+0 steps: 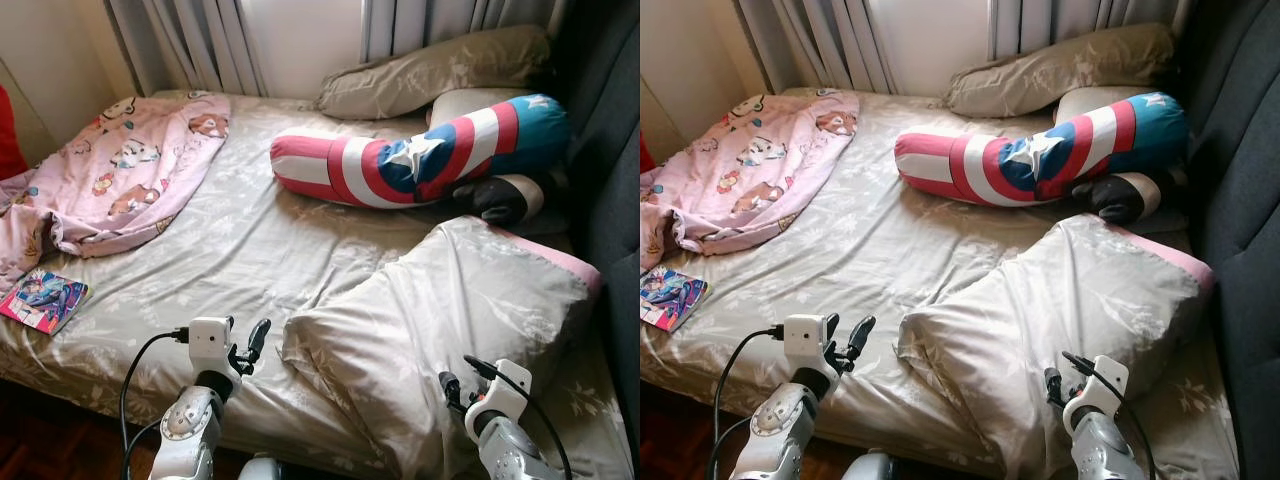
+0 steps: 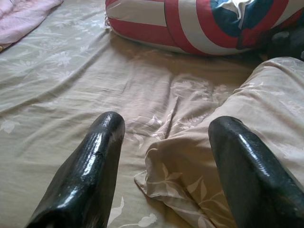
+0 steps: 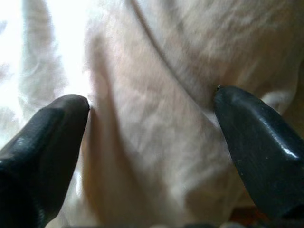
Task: Clean up the room
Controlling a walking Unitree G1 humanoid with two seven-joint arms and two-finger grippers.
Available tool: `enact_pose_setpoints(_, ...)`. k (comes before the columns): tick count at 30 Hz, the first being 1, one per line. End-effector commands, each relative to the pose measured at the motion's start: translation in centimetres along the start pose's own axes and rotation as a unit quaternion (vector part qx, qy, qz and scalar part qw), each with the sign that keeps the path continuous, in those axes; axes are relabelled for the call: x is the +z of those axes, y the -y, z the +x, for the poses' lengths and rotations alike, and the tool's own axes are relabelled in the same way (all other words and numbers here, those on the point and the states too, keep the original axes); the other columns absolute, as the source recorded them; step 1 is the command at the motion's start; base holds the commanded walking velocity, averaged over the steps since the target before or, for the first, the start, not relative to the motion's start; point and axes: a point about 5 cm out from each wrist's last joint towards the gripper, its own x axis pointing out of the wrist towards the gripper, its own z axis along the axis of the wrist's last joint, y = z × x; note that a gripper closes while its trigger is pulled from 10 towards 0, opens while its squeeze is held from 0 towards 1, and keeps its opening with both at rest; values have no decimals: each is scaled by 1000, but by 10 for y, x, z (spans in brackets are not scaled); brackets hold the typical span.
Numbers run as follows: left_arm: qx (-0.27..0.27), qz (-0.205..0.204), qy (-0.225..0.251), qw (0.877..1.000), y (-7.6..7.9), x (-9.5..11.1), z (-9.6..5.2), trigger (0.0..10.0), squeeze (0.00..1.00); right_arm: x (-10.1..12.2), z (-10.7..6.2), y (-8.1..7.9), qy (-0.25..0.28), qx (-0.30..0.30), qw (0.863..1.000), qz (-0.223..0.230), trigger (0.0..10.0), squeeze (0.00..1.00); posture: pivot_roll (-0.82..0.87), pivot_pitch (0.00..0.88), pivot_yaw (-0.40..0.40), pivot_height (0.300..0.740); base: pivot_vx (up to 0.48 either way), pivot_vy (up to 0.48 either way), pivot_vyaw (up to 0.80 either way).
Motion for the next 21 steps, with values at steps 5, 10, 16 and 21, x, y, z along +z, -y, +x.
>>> enact_pose_setpoints(5,-8,6,1,1000,1,3,1,10000,0,1,-13,8,-12,-17,1000,-23,10000,0,14,64,31,668,0,0,0)
enact_pose_setpoints(10,-9,7,0,1000,1,3,1,10000,0,-7,-27,1,-44,18,998,-27,10000,0,10,66,32,668,0,0,0)
enact_pose_setpoints(16,-11,8,-1,1000,2,3,2,10000,0,-19,-26,-4,-78,37,996,24,10000,0,16,66,31,668,0,0,0)
enact_pose_setpoints(21,-12,8,-1,1000,2,3,1,10000,0,-25,-19,-4,-87,18,996,-7,10000,0,26,69,37,668,0,0,0)
